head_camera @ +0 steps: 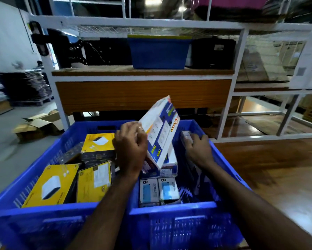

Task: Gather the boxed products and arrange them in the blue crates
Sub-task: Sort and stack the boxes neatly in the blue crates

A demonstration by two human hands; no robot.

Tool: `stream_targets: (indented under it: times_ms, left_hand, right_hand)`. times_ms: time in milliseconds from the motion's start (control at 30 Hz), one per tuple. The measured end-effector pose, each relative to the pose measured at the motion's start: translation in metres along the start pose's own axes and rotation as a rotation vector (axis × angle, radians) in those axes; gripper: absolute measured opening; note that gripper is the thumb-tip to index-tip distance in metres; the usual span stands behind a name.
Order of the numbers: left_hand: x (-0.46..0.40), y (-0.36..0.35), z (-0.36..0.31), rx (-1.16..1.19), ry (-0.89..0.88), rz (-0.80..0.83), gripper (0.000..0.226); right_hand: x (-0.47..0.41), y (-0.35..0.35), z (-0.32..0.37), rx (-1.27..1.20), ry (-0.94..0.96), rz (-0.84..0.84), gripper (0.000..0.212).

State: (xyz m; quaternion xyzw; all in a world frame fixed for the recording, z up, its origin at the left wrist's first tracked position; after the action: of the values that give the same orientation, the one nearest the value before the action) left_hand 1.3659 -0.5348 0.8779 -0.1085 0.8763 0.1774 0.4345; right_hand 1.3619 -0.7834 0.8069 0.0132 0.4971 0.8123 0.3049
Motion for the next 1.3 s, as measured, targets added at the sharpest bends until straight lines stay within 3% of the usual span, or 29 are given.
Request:
stream_targets:
  times_ms: [67, 133, 267, 500, 600, 700, 833, 900, 1033, 1300]
  left_hand:
    - [0.010, -0.008, -0.016, -0.104, -0.173, 0.078, 0.037]
    - [0.023, -0.017, -0.029, -0.133, -0.314, 0.148, 0.037]
    - [0.036, -0.030, -0.046, -0.039, -0.434, 0.249, 0.041]
    - [0.036, -0.039, -0.054, 0.016, -0.422, 0.308, 0.051]
    - [0.021, -0.038, -0.042, 0.305, -0.122, 0.140, 0.039]
    - [-0.005, -0.045, 0.009, 0.650, 0.453, -0.110, 0.024]
    - [0.009, -0.072, 0.035, 0.831, 1.042, 0.054, 0.029]
    - [0.022, -0.081, 0.036, 0.888, 1.240, 0.190, 0.032]
    - [0.026, -0.089, 0.047, 0.913, 1.309, 0.264, 0.036]
    - [0.032, -0.094, 0.058, 1.048, 1.403, 0.149, 0.046]
  right_hand:
    - [0.011, -0.006, 0.022, -0.684, -0.194, 0.303, 0.078]
    - [0.026, -0.006, 0.038, -1.050, -0.307, 0.511, 0.076]
    - [0.029, 0.014, 0.032, -1.136, -0.293, 0.445, 0.073]
    - [0.022, 0.024, 0.014, -1.106, -0.236, 0.406, 0.070]
    - [0.012, 0.028, 0.010, -1.089, -0.151, 0.245, 0.051]
    - [0.013, 0.035, 0.018, -1.143, -0.119, 0.193, 0.067]
    - [0.019, 0.042, 0.037, -1.148, 0.040, 0.152, 0.076]
    - [0.021, 0.047, 0.049, -1.061, 0.126, 0.166, 0.092]
    - [0.024, 0.047, 0.055, -0.899, 0.193, 0.188, 0.107]
    - [0.035, 0.051, 0.077, -0.577, 0.220, 0.071, 0.115]
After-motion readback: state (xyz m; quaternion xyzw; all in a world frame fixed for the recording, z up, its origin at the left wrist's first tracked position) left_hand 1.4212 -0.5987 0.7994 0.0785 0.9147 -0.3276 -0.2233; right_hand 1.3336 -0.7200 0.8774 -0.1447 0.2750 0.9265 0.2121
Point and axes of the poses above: each hand's wrist, its own x-axis away from the middle knuckle, its own y-axis out of the back of the hand, z = x × y, the point moved 5 cm from there along -x, towards the middle knuckle, and after that the axes turned 10 degrees about x, right-handed, at the moved point
